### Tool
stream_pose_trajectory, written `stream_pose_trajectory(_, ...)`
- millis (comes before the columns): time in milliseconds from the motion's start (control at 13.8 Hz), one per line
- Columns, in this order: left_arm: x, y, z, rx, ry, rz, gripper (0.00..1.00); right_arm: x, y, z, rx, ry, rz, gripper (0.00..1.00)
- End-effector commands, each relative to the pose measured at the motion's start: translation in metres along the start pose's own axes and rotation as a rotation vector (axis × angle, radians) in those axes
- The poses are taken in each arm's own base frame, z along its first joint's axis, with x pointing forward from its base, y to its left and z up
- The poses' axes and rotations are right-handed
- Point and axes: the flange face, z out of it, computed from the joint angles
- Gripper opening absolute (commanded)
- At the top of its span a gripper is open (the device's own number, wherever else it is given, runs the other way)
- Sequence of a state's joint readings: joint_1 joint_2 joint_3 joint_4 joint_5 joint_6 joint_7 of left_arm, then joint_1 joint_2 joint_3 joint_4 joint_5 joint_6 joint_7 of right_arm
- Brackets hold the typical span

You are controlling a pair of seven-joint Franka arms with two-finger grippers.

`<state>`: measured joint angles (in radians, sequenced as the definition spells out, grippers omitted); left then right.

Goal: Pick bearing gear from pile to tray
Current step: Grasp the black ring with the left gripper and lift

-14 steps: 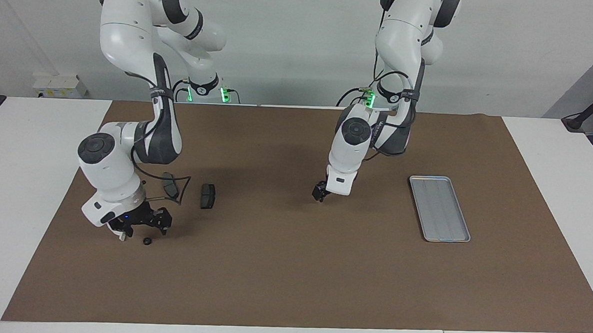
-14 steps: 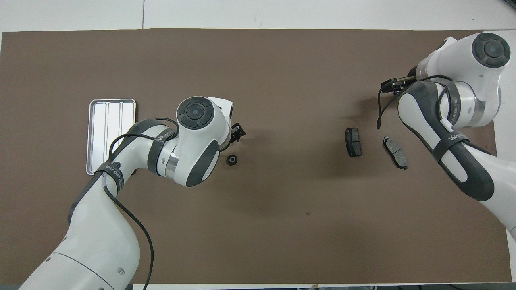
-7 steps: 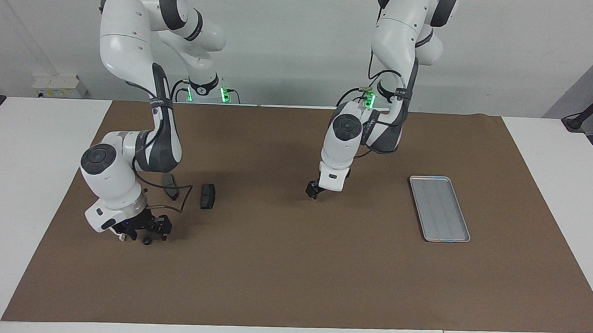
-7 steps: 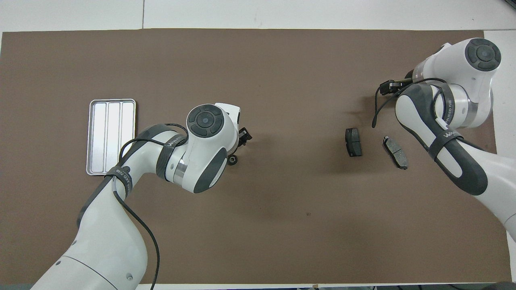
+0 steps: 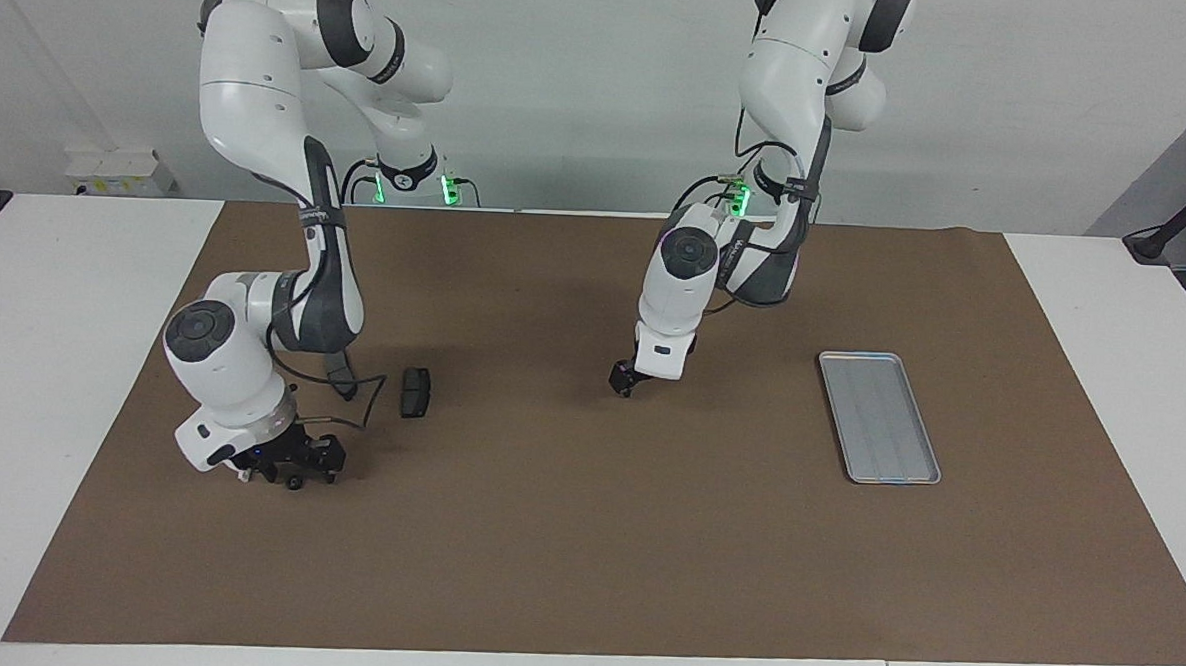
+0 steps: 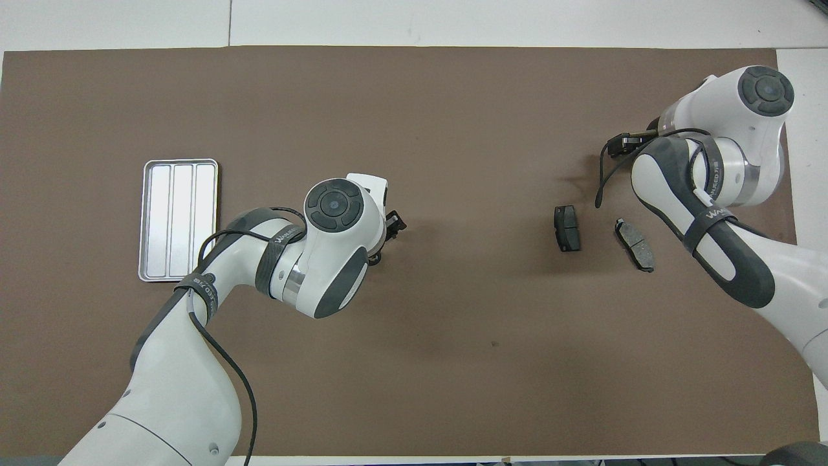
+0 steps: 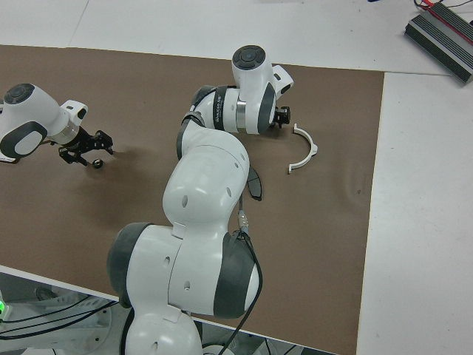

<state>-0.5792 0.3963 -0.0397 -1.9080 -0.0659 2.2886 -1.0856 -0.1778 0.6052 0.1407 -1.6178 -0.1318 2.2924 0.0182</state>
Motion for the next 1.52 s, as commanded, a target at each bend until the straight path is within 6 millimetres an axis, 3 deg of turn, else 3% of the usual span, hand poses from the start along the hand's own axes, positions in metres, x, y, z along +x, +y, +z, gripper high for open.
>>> stream_pose_trajectory(0, -0.007, -0.008, -0.004, -0.010, 0.011, -0.016, 0.96, 0.009, 0.007, 0.002, -0.028, -0.014, 0.008, 0.91)
stream_pose_trajectory(290, -0.017, -0.011, 0.002, -0.010, 0.012, -0.005, 0.78, 0.010, 0.007, 0.002, -0.031, -0.013, 0.004, 0.81)
stream_pose_trajectory(580, -0.018, -0.012, 0.001, -0.005, 0.009, -0.005, 0.39, 0.011, 0.007, 0.001, -0.034, -0.010, 0.003, 0.76)
stream_pose_trajectory(725, -0.017, -0.012, 0.001, -0.002, 0.008, -0.005, 0.22, 0.011, 0.008, 0.001, -0.035, -0.010, 0.003, 0.65)
stream_pose_trajectory(943, -0.014, -0.014, 0.000, 0.001, 0.008, -0.012, 0.02, 0.011, 0.008, 0.001, -0.035, -0.009, 0.002, 0.56)
stream_pose_trajectory(1160, 0.008, -0.027, -0.006, 0.039, -0.009, -0.019, 0.00, 0.011, 0.009, 0.001, -0.035, -0.009, 0.004, 0.46)
stream_pose_trajectory(1305, 0.039, -0.053, -0.033, 0.025, -0.006, 0.004, 0.00, 0.011, 0.009, 0.001, -0.035, -0.009, 0.004, 0.37)
stream_pose_trajectory(1450, 0.072, -0.094, -0.068, 0.041, -0.027, 0.028, 0.00, 0.011, 0.010, 0.001, -0.035, -0.009, 0.005, 0.31)
